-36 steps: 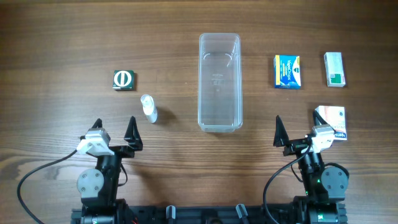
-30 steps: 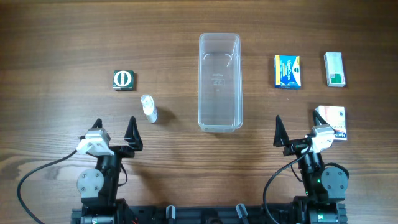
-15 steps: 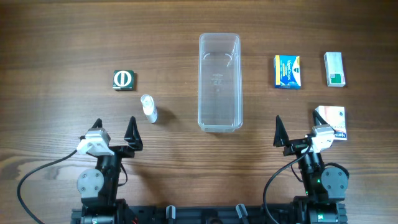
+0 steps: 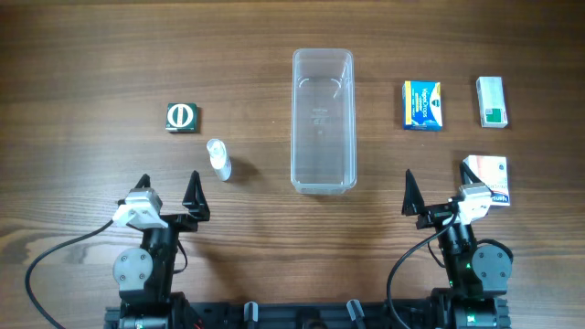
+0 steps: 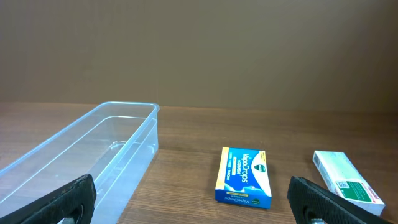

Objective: Pack container

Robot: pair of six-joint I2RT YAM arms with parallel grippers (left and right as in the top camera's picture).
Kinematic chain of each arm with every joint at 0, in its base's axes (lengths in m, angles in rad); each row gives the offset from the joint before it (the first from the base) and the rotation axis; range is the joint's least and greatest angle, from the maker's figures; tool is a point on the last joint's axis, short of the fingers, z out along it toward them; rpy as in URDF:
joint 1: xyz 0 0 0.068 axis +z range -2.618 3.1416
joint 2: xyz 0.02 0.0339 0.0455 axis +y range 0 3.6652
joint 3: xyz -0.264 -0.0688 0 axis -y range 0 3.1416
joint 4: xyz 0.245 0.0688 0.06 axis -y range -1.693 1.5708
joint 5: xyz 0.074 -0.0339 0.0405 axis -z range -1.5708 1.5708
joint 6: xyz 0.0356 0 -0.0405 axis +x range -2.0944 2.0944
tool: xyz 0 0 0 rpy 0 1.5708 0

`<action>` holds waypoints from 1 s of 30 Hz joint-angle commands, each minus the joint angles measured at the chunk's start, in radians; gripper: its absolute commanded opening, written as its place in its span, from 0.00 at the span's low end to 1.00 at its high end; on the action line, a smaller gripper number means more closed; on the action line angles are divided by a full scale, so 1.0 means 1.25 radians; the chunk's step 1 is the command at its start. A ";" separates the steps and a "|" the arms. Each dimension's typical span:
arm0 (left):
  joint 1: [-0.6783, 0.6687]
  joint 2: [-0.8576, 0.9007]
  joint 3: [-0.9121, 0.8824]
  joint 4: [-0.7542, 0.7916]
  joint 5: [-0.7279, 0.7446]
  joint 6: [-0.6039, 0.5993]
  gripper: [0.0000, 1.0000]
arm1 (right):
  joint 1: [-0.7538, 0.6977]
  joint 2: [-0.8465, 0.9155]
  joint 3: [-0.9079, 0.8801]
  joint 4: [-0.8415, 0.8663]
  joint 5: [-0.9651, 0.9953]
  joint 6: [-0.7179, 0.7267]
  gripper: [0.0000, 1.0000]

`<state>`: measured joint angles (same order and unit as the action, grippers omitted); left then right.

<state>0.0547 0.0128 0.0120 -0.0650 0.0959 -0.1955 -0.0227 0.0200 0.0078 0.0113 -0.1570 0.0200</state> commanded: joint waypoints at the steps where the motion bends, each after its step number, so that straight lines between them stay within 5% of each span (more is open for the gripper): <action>1: 0.007 -0.005 -0.005 -0.002 0.009 0.013 1.00 | -0.004 -0.005 -0.002 0.002 -0.013 -0.014 1.00; 16: 0.007 -0.005 -0.005 -0.002 0.009 0.013 1.00 | -0.004 -0.005 -0.002 0.002 -0.024 0.008 1.00; 22: 0.007 -0.005 -0.005 -0.002 0.010 0.013 1.00 | -0.004 -0.002 -0.002 0.010 -0.132 0.582 1.00; 27: 0.007 -0.005 -0.005 -0.002 0.009 0.013 1.00 | -0.004 0.019 -0.002 0.014 -0.160 0.768 1.00; 30: 0.007 -0.005 -0.005 -0.002 0.009 0.013 1.00 | -0.004 0.034 -0.002 0.014 -0.169 0.782 1.00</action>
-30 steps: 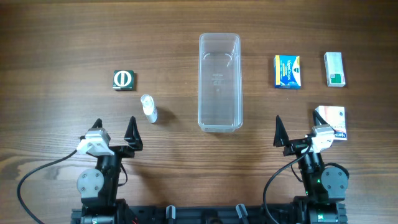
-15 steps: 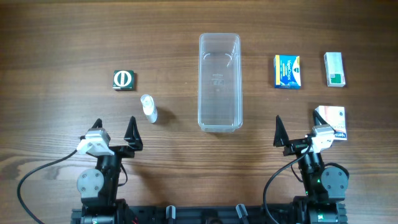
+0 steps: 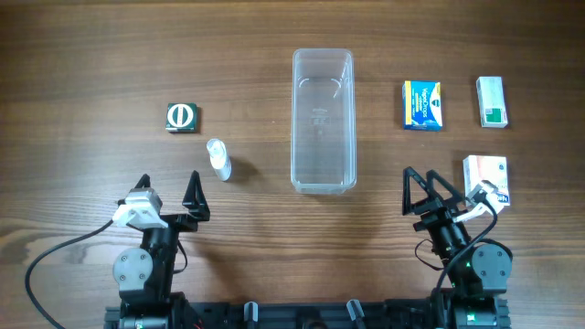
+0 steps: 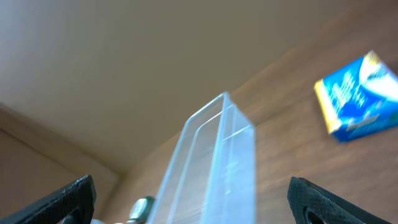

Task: Pack container
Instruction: 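Move the right gripper over the blue VapoDrops box and lower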

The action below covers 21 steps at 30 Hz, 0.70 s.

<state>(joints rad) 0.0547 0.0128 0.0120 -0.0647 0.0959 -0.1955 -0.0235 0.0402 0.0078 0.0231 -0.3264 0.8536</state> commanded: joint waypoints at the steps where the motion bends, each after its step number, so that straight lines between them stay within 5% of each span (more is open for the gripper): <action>1: 0.007 -0.005 -0.005 -0.002 0.010 0.013 1.00 | -0.003 0.027 -0.002 0.005 -0.034 0.115 1.00; 7: 0.007 -0.005 -0.005 -0.002 0.009 0.013 1.00 | -0.003 0.054 0.000 0.190 -0.215 0.013 1.00; 11: 0.007 -0.005 -0.005 -0.002 0.009 0.013 1.00 | -0.003 0.055 0.096 0.317 -0.204 -0.064 0.99; 15: 0.007 -0.005 -0.005 -0.002 0.010 0.013 1.00 | -0.003 0.137 0.332 0.039 -0.109 -0.291 1.00; 21: 0.007 -0.005 -0.005 -0.002 0.009 0.013 1.00 | -0.003 0.522 0.802 -0.413 0.168 -0.538 1.00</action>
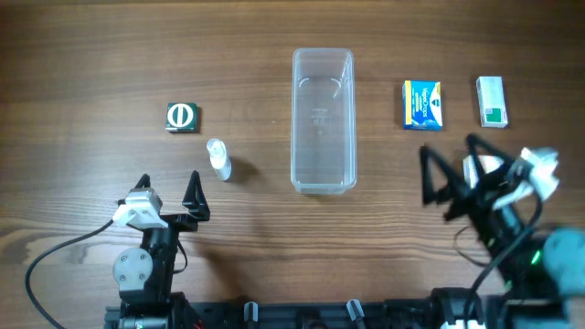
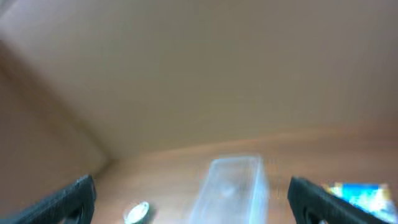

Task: Pack container
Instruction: 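Move the right gripper over the blue VapoDrops box and lower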

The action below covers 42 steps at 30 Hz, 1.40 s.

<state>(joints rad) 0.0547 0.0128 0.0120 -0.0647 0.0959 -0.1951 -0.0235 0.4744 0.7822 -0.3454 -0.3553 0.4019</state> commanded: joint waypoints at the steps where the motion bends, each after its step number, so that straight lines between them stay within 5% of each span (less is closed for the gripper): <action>1: 0.007 -0.005 -0.005 -0.002 0.009 0.013 1.00 | -0.003 0.244 0.247 -0.181 0.234 -0.197 1.00; 7: 0.007 -0.005 -0.005 -0.002 0.009 0.013 1.00 | -0.003 0.697 0.594 -0.526 0.293 -0.335 1.00; 15: 0.007 -0.005 -0.005 -0.002 0.009 0.013 1.00 | -0.003 1.040 0.647 -0.531 0.293 -0.393 1.00; 42: 0.007 -0.005 -0.005 -0.002 0.009 0.013 1.00 | -0.028 1.294 0.645 -0.399 0.289 -0.403 1.00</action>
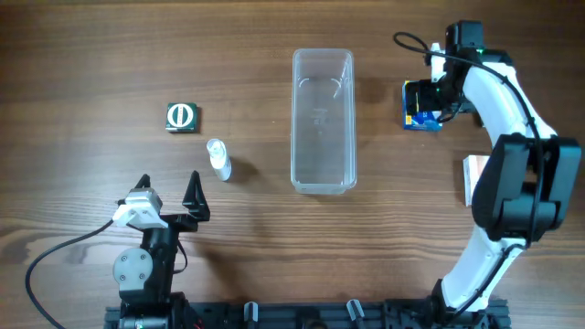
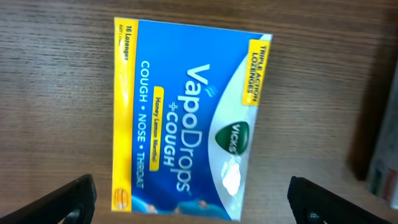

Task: Pack container
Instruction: 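Move the right gripper over the blue VapoDrops box and lower, then close the right gripper on the VapoDrops box and lift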

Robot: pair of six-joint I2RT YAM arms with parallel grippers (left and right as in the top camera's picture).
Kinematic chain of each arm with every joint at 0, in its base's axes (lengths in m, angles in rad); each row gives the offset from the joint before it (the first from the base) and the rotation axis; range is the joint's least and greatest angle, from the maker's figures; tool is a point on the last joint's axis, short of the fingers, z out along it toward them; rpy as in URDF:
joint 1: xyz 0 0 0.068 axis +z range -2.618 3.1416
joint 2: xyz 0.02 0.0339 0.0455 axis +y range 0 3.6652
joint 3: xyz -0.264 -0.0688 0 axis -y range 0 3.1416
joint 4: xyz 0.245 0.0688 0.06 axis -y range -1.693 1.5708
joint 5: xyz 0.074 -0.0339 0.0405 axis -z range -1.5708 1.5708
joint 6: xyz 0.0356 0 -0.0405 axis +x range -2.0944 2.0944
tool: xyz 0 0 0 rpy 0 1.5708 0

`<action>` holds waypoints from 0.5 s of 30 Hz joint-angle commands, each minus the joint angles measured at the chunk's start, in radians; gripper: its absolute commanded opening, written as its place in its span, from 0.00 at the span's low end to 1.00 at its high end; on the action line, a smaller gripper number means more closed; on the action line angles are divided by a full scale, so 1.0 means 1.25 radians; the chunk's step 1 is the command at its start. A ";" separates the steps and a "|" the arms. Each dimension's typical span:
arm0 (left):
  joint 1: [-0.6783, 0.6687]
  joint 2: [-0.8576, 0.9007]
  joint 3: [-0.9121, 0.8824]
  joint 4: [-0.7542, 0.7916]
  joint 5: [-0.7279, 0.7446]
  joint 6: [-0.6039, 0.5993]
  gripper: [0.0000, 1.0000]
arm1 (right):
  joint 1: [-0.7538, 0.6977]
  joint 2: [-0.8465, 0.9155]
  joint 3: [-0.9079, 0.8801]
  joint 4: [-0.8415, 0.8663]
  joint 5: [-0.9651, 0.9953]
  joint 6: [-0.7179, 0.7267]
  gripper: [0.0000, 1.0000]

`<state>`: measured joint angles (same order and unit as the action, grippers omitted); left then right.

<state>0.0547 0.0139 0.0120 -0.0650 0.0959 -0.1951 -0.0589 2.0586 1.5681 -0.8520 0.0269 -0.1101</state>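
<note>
The clear plastic container (image 1: 322, 119) stands empty in the middle of the table. To its right lies the blue and yellow VapoDrops box (image 2: 186, 118), flat on the wood. My right gripper (image 2: 189, 211) points straight down over that box (image 1: 422, 119), open, with one fingertip at each side of the box's near end. Nothing is held. In the overhead view my right gripper (image 1: 426, 95) covers part of the box. My left gripper (image 1: 169, 189) rests open near the front left.
A green square packet (image 1: 183, 117) and a small white bottle (image 1: 218, 159) lie left of the container. A white and red box (image 1: 471, 178) shows beside my right arm. Another box's edge (image 2: 385, 149) shows right of the blue one.
My right gripper was raised near the white and red box at the front right, camera facing the wall. Now it is at the back right, pointing down over the blue box, still open.
Both grippers first rested open at the front edge. Then my right wrist was tilted up, later lifted and further right. Now the right arm is stretched to the blue box. The left arm and all objects have stayed put.
</note>
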 commanded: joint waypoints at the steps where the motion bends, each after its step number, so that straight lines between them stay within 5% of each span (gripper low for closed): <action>1: 0.007 -0.006 -0.005 -0.002 0.009 0.013 1.00 | 0.001 0.028 0.017 0.010 -0.016 0.013 1.00; 15: 0.007 -0.006 -0.005 -0.002 0.009 0.013 1.00 | 0.032 0.077 0.012 0.048 -0.007 0.053 0.99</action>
<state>0.0547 0.0139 0.0120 -0.0650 0.0959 -0.1955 -0.0399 2.1288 1.5681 -0.8043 0.0196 -0.0631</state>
